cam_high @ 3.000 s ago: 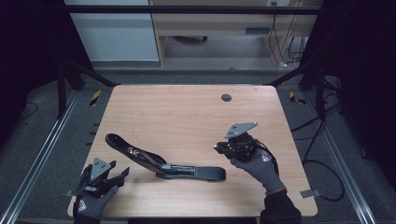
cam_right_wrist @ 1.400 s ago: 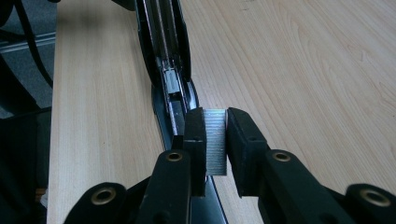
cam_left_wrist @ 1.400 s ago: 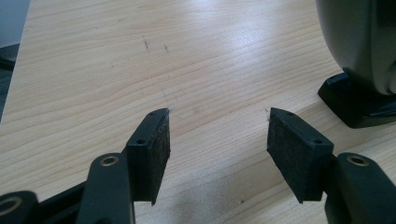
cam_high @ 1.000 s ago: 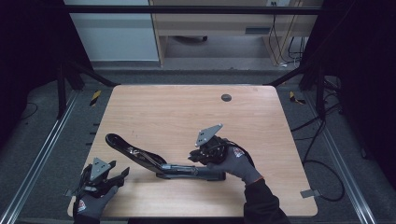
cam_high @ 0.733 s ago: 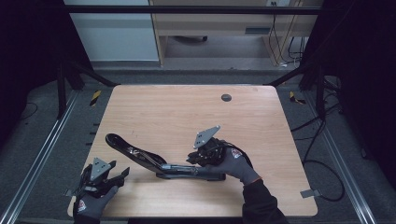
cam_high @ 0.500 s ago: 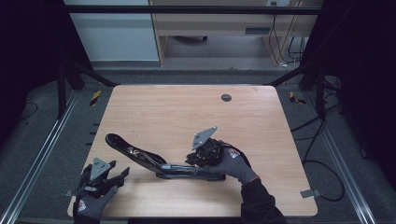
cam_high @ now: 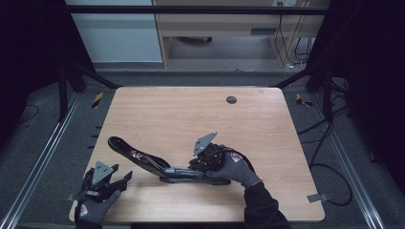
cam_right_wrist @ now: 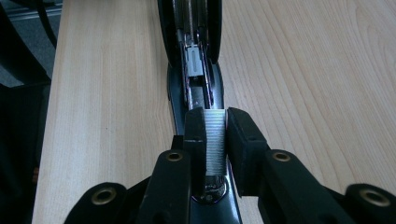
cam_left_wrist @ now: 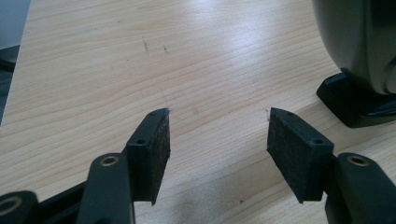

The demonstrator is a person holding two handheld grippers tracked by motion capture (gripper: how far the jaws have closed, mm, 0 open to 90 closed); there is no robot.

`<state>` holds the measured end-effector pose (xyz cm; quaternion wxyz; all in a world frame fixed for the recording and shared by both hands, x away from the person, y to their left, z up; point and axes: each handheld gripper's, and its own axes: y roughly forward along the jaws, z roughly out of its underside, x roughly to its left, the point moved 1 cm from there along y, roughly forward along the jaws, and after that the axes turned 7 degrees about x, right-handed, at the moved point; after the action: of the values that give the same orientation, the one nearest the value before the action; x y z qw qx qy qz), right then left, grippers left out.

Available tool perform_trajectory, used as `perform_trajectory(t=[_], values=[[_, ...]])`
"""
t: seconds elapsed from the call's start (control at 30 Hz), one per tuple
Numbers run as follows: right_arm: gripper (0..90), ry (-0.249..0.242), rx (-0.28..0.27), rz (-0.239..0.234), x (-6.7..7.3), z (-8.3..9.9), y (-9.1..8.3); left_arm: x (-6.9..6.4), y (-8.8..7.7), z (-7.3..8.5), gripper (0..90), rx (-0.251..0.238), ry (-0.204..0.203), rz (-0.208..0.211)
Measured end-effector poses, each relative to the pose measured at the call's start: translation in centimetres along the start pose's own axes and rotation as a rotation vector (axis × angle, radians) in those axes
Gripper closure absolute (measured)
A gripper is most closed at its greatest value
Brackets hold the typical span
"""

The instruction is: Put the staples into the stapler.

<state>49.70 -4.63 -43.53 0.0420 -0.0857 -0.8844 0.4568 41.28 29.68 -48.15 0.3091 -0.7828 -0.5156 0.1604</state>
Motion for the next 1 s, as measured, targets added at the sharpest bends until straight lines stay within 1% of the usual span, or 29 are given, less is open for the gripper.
perform_trajectory(t=[0.03, 0.17, 0.23, 0.27, 0.37, 0.5, 0.57, 0.67, 0.8, 1.0], values=[[78.5, -0.007, 0.004, -0.003, -0.04, 0.07, 0.06, 0.0, 0.0, 0.0, 38.9, 0.0, 0.0, 0.0], [78.5, -0.005, 0.011, -0.004, -0.09, 0.41, 0.35, 0.02, 0.01, 0.0, 38.9, 0.001, -0.001, 0.0], [78.5, -0.013, 0.011, -0.007, -0.22, 0.56, 0.43, 0.02, -0.01, 0.0, 38.9, 0.001, 0.0, 0.0], [78.5, -0.003, 0.015, -0.008, -0.19, 0.61, 0.42, 0.02, 0.0, 0.0, 38.9, 0.001, 0.0, 0.0], [78.5, -0.003, 0.015, -0.014, -0.11, 0.62, 0.45, 0.01, 0.01, 0.0, 38.9, 0.001, 0.0, -0.001], [78.4, -0.018, 0.024, -0.015, -0.06, 0.66, 0.48, 0.01, 0.02, 0.01, 39.0, 0.001, -0.001, -0.001], [78.4, -0.013, 0.024, -0.015, -0.01, 0.67, 0.57, 0.01, 0.02, 0.01, 38.9, 0.001, -0.001, -0.001], [78.5, -0.023, 0.032, -0.018, -0.08, 0.71, 0.63, 0.01, 0.02, 0.01, 39.0, 0.001, -0.001, 0.0], [78.5, -0.02, 0.033, -0.022, -0.08, 0.77, 0.75, 0.03, 0.01, 0.02, 39.0, 0.002, 0.0, 0.0], [78.5, -0.031, 0.037, -0.025, -0.06, 0.77, 0.89, 0.03, 0.02, 0.02, 39.0, 0.003, 0.0, -0.001]])
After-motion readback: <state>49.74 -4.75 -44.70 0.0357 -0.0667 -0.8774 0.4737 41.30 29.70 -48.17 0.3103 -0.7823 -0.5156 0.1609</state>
